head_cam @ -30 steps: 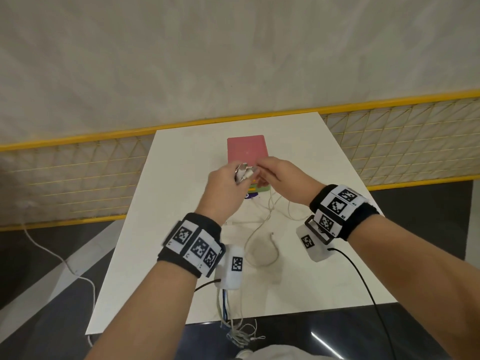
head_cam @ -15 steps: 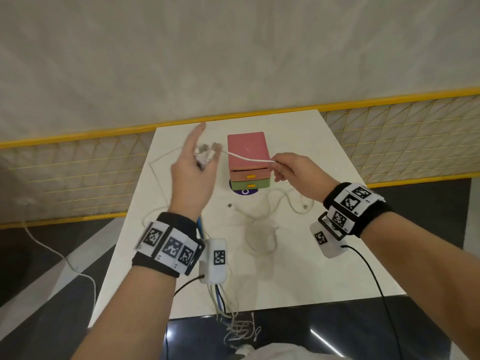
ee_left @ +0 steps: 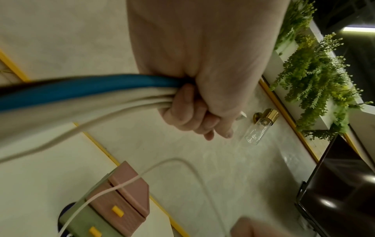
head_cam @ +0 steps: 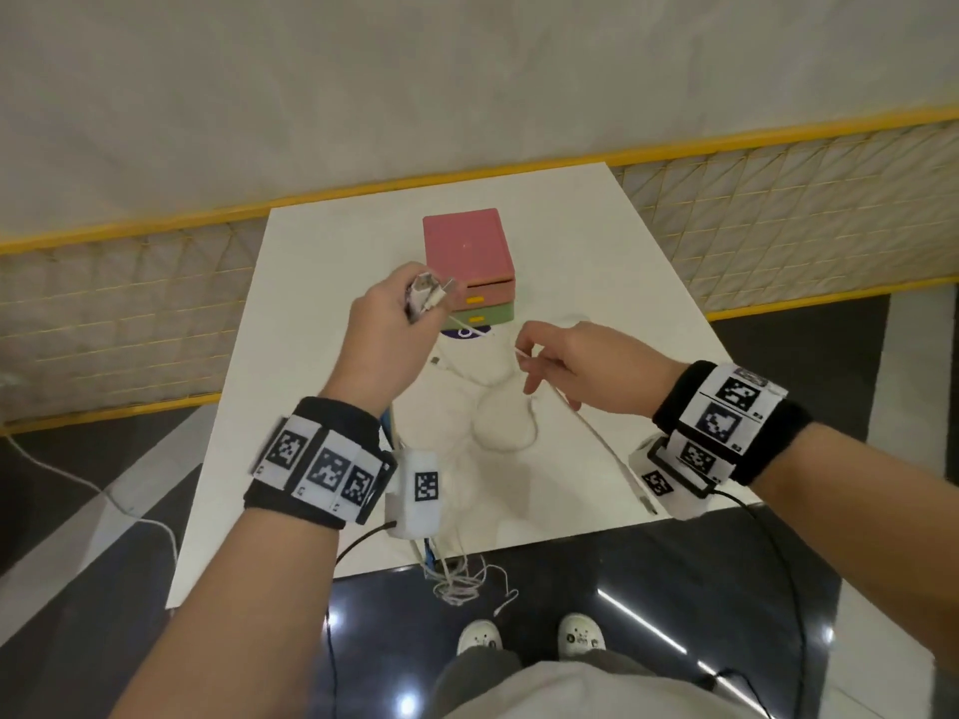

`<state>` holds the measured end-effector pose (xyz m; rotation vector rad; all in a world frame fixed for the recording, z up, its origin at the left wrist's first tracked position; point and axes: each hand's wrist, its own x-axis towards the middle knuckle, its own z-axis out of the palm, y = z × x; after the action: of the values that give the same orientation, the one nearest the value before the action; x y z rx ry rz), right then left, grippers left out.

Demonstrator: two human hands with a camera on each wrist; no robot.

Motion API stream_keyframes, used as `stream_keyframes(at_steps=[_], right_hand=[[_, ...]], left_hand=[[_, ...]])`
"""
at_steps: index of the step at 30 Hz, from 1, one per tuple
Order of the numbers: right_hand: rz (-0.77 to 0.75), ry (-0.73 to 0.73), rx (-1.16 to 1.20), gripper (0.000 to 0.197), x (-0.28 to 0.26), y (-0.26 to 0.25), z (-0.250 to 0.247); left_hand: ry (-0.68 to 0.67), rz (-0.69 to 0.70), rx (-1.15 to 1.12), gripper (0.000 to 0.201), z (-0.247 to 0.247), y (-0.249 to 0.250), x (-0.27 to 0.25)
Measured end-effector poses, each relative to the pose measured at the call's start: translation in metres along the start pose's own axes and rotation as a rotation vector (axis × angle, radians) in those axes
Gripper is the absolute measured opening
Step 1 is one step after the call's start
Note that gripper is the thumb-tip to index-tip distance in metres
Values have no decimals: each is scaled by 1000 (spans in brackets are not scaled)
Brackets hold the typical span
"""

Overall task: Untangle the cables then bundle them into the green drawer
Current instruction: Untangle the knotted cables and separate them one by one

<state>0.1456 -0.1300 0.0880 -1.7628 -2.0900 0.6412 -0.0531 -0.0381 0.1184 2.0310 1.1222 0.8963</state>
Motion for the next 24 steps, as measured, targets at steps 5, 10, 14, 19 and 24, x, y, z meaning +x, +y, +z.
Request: stream_keyframes(at_steps=[5, 10, 14, 19, 24], right_hand=[[20, -321, -109, 10, -34, 2, 55], [-8, -686, -217, 41, -57, -11, 83], [45, -188, -126, 29, -37, -16, 64], [-59, -247, 187, 73, -17, -57, 50], [-197, -420, 331, 22, -21, -80, 98]], left_hand=[[-10, -80, -167, 17, 4, 1, -21], [-77, -59, -372, 27, -1, 18, -44], [-153, -69, -471, 20, -7, 30, -59], [-256, -38, -573, 10, -11, 44, -69], [-150, 2, -611, 3, -21, 42, -66]])
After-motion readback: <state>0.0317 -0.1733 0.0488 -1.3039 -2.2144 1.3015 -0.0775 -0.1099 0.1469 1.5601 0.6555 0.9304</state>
